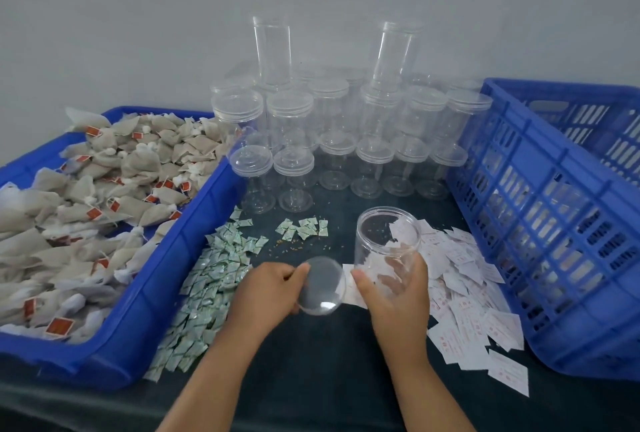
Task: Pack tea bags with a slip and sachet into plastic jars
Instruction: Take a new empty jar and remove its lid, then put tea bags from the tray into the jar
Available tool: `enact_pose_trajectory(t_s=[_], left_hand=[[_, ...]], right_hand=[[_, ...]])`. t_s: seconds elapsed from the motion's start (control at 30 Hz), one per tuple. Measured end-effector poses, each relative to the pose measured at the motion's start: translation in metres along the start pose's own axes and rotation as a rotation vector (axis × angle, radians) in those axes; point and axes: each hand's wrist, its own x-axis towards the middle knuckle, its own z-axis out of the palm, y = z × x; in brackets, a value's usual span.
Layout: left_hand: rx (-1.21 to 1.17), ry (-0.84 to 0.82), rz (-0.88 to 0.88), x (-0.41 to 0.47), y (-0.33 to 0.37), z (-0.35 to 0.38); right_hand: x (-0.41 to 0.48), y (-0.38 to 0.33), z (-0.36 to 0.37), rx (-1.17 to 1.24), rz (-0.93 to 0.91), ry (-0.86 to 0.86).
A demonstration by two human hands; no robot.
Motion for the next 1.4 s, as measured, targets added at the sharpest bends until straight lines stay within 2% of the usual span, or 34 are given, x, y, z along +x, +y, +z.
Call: enact_pose_trajectory(t_s=[0.07, 0.13, 0.27, 0.4, 0.47, 0.63, 0.7, 0.77, 0.9, 0.93, 1.0, 1.07, 1.2, 1.4], left_hand=[[0.240, 0.214, 0.050, 0.008, -0.016, 0.018], [0.231, 0.340, 0.104, 0.010, -0.023, 0.029], [0.211, 0.387, 0.164, 0.013, -0.026, 0.039], [0.063, 0.417, 0.176, 0.009, -0.014, 0.022], [0.009, 0.486, 0.232, 0.006, -0.001, 0.001], [0.065, 0.571, 0.344, 0.006, 0.026, -0.090], [0.147, 0.477, 0.277, 0.018, 0.025, -0.137], [0.321, 0.283, 0.121, 0.033, 0.016, -0.183], [0.885, -0.169, -0.231, 0.056, -0.024, -0.231], [0.924, -0.270, -0.282, 0.060, -0.037, -0.230], [0.787, -0.449, -0.318, 0.068, -0.057, -0.217], [0.623, -0.506, -0.298, 0.076, -0.071, -0.201], [0.660, -0.278, -0.187, 0.089, -0.079, -0.192], [0.436, 0.073, -0.172, 0.093, -0.086, -0.205]], right_hand=[[-0.002, 0.000, 0.003, -0.026, 0.020, -0.063], [-0.005, 0.002, 0.005, -0.060, 0.023, -0.132], [-0.002, 0.002, 0.007, -0.064, 0.010, -0.183], [-0.002, 0.003, 0.005, -0.074, 0.021, -0.185], [-0.003, 0.003, 0.004, -0.060, 0.029, -0.203], [-0.002, 0.001, 0.004, -0.095, 0.008, -0.249], [-0.003, 0.000, 0.005, -0.098, 0.008, -0.250], [-0.004, -0.002, 0.006, -0.120, 0.010, -0.247], [-0.005, -0.002, 0.007, -0.135, 0.003, -0.267], [-0.005, -0.002, 0.007, -0.136, 0.006, -0.279], [-0.004, 0.000, 0.008, -0.135, 0.019, -0.287], [-0.002, 0.001, 0.008, -0.135, 0.026, -0.276], [-0.002, 0.001, 0.008, -0.131, 0.027, -0.257], [-0.002, 0.003, 0.008, -0.128, 0.020, -0.261]])
